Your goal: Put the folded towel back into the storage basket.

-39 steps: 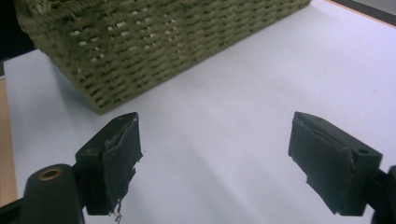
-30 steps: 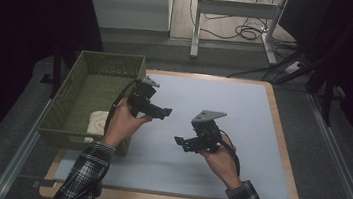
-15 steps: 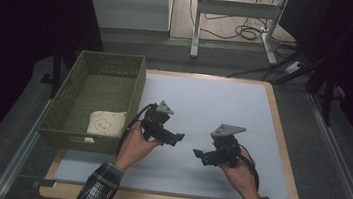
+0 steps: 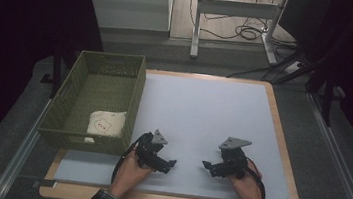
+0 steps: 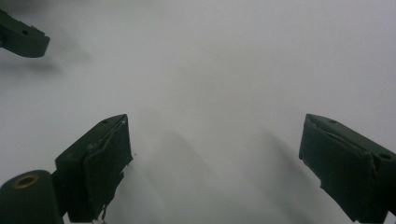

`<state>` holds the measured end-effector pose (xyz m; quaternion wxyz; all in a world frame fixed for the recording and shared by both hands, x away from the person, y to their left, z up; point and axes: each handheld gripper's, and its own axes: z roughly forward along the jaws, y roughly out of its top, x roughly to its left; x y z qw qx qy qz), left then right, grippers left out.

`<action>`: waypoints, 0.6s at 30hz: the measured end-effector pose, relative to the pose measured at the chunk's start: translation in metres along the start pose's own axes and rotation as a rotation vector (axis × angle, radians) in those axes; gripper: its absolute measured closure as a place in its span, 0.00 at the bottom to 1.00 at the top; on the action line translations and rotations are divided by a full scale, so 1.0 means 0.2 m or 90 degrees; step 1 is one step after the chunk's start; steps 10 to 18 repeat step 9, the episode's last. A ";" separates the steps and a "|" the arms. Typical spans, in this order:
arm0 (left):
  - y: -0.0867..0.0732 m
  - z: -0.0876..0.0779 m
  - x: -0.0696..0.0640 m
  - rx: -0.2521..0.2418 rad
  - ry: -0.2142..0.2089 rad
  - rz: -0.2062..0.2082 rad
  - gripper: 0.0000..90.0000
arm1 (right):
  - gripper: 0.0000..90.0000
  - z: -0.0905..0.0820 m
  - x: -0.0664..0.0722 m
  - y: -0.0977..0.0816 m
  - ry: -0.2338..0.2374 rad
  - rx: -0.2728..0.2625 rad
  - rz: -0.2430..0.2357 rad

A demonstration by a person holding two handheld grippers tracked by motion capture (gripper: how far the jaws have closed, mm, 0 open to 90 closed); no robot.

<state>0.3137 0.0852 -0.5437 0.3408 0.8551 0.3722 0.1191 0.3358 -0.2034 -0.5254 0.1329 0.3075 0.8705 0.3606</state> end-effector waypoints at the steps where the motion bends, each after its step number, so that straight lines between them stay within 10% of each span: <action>1: -0.02 0.00 0.00 -0.015 0.000 0.008 0.00 | 0.10 0.01 0.00 -0.01 -0.003 0.006 0.000; 18: -0.02 0.01 0.00 -0.016 0.003 0.009 0.00 | 0.08 0.03 0.01 -0.04 -0.009 0.005 -0.015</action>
